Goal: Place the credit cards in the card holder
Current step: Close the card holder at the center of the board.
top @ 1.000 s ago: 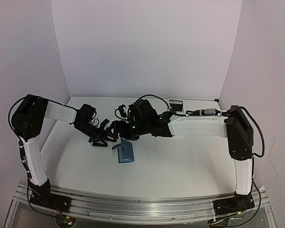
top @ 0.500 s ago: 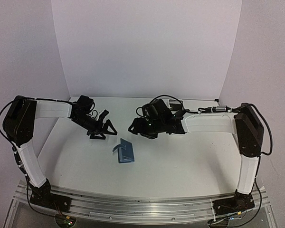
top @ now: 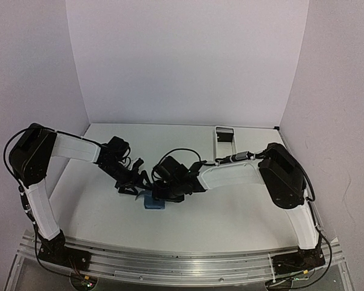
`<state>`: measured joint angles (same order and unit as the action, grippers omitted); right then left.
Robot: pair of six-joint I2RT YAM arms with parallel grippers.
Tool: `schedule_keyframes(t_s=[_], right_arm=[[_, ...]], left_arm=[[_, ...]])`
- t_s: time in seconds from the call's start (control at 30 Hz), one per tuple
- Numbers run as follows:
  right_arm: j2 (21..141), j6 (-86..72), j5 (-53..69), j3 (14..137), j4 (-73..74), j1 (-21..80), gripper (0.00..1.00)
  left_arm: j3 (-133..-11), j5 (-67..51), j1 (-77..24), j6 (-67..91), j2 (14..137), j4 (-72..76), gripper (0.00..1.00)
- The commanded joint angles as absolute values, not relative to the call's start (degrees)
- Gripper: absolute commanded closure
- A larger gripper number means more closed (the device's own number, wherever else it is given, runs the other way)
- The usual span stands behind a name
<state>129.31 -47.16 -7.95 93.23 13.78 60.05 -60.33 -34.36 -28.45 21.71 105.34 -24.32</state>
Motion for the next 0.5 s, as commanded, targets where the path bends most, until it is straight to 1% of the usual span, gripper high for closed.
schedule_keyframes(t_s=[0.0, 0.13, 0.17, 0.2, 0.3, 0.37, 0.4, 0.43, 0.47], right_arm=[[130.37, -50.65, -10.78, 91.80, 17.80, 60.23, 0.42], [129.57, -50.79, -10.64, 90.37, 17.58, 60.14, 0.45], [129.72, -50.52, -9.87, 90.35, 17.24, 60.13, 0.45], [129.95, -50.37, -8.85, 90.33, 16.79, 60.06, 0.45], [130.05, -49.74, -6.78, 89.85, 14.76, 60.00, 0.45], [129.46, -49.60, -5.09, 87.97, 11.87, 59.67, 0.45], [128.61, -49.88, -3.99, 86.68, 10.05, 59.30, 0.45], [127.72, -50.19, -3.17, 84.23, 7.12, 58.86, 0.45], [126.29, -50.35, -2.19, 82.28, 4.64, 58.39, 0.45]], left_arm=[[-59.52, -33.69, -28.88, 21.92, 109.00, -21.55, 0.25], [-59.21, -32.82, -28.85, 20.47, 110.79, -19.05, 0.44], [-59.01, -33.32, -28.86, 20.12, 110.93, -18.08, 0.51], [-58.68, -34.53, -28.82, 19.92, 111.13, -17.01, 0.54], [-58.35, -38.54, -28.88, 20.09, 112.06, -15.48, 0.69], [-57.93, -40.51, -28.93, 20.37, 112.17, -14.90, 0.82], [-57.64, -40.99, -28.92, 20.44, 112.05, -14.40, 0.87], [-57.50, -41.30, -28.96, 20.45, 111.92, -14.22, 0.95], [-57.57, -41.51, -28.94, 20.31, 111.81, -14.15, 0.99]])
